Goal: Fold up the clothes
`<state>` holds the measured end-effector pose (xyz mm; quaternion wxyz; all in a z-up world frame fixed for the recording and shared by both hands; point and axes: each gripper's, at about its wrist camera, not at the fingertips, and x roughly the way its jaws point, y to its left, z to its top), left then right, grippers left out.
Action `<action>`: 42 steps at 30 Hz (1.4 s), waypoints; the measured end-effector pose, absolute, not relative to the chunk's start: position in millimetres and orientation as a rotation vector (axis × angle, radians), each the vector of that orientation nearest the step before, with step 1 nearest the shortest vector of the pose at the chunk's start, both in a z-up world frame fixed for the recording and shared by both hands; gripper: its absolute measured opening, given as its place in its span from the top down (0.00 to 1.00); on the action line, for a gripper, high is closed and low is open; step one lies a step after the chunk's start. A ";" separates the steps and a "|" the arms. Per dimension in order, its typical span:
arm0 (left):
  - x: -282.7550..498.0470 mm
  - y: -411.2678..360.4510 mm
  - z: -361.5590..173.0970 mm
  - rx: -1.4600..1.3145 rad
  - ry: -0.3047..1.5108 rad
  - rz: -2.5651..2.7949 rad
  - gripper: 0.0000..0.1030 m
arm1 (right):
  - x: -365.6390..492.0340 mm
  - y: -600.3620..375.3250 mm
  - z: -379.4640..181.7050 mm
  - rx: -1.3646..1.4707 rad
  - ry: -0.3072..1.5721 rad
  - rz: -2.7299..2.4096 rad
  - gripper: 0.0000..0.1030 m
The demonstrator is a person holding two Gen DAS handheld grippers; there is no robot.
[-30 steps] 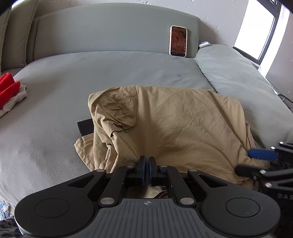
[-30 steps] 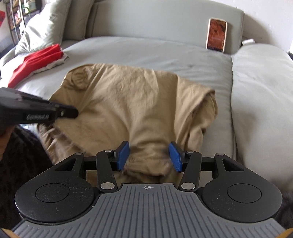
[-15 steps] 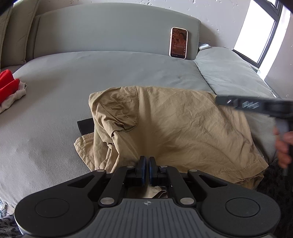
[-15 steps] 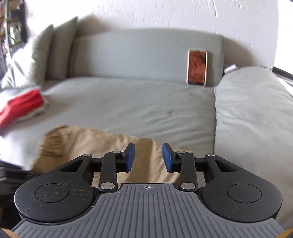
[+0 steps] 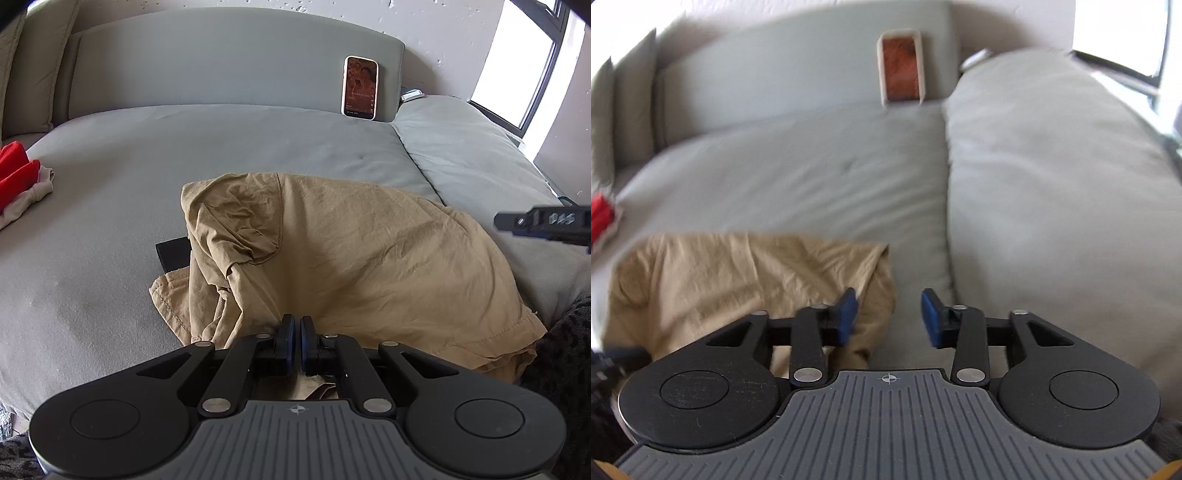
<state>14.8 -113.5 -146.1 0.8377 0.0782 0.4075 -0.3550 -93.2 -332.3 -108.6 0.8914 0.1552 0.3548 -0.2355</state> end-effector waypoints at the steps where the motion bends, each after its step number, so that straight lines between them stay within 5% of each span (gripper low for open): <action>1: 14.8 -113.4 -146.2 0.164 0.862 -0.752 0.97 | -98.1 -327.4 -101.5 0.326 0.704 -0.478 0.63; 15: 13.8 -113.4 -146.5 0.157 0.865 -0.749 0.97 | -86.0 -248.5 -135.9 0.065 0.858 -0.190 0.51; 32: -24.8 -109.9 -130.8 0.267 0.814 -0.723 0.96 | -157.9 -278.4 -109.6 0.346 0.803 -0.227 0.47; 36: -42.0 -92.1 -111.4 0.202 0.785 -0.745 0.77 | -173.5 -288.5 -96.1 0.360 0.732 -0.256 0.47; 42: -38.4 -113.7 -91.6 0.174 0.666 -0.797 0.78 | -153.1 -268.8 -91.2 0.259 0.661 -0.184 0.69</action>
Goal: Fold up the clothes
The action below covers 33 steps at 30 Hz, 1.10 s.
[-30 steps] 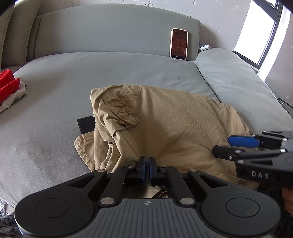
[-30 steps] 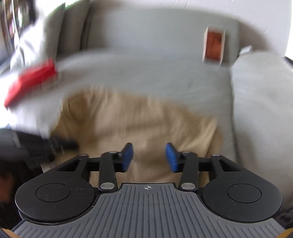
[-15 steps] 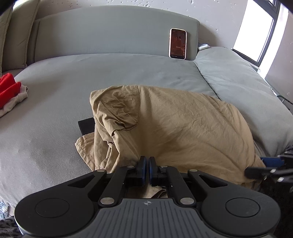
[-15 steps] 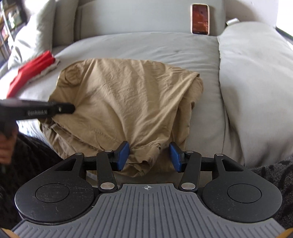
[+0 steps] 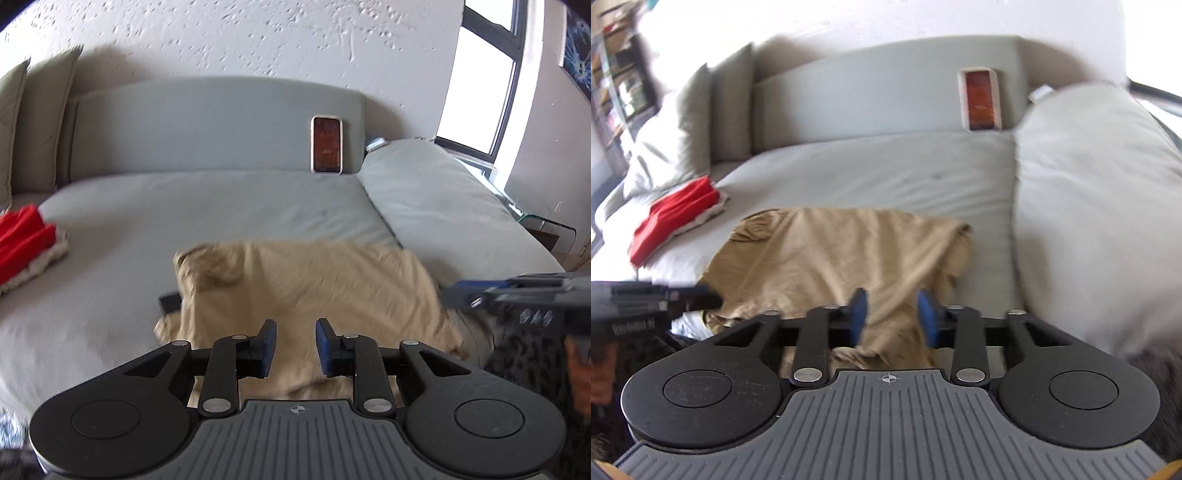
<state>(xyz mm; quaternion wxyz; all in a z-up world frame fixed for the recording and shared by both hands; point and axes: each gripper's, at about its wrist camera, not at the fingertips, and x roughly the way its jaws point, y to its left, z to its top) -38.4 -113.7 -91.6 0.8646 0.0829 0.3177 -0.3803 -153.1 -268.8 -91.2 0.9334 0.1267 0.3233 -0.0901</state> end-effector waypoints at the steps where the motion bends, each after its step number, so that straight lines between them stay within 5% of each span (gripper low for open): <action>1: -35.1 -124.3 -97.4 0.195 0.679 -0.800 0.78 | -144.8 -262.6 -91.0 0.240 0.653 -0.164 0.69; 6: -34.5 -149.3 -141.6 0.311 0.801 -0.751 0.77 | -102.2 -244.9 -123.1 0.154 0.818 -0.182 0.69; 14: -55.7 -122.4 -113.4 0.261 0.796 -0.725 0.73 | -143.1 -246.7 -123.6 0.163 0.805 -0.137 0.63; 18: -58.4 -96.1 -79.2 0.161 0.674 -0.668 0.23 | -168.7 -262.4 -97.6 0.302 0.681 -0.151 0.34; 20: -50.7 -87.9 -65.1 0.108 0.628 -0.600 0.17 | -176.7 -270.7 -86.6 0.327 0.604 -0.194 0.21; 22: -34.8 -85.3 -63.2 0.084 0.628 -0.554 0.14 | -176.5 -279.7 -80.9 0.341 0.567 -0.244 0.12; 33: 32.0 -93.2 -121.0 0.140 0.894 -0.485 0.16 | -134.2 -309.7 -123.6 0.502 0.671 -0.318 0.11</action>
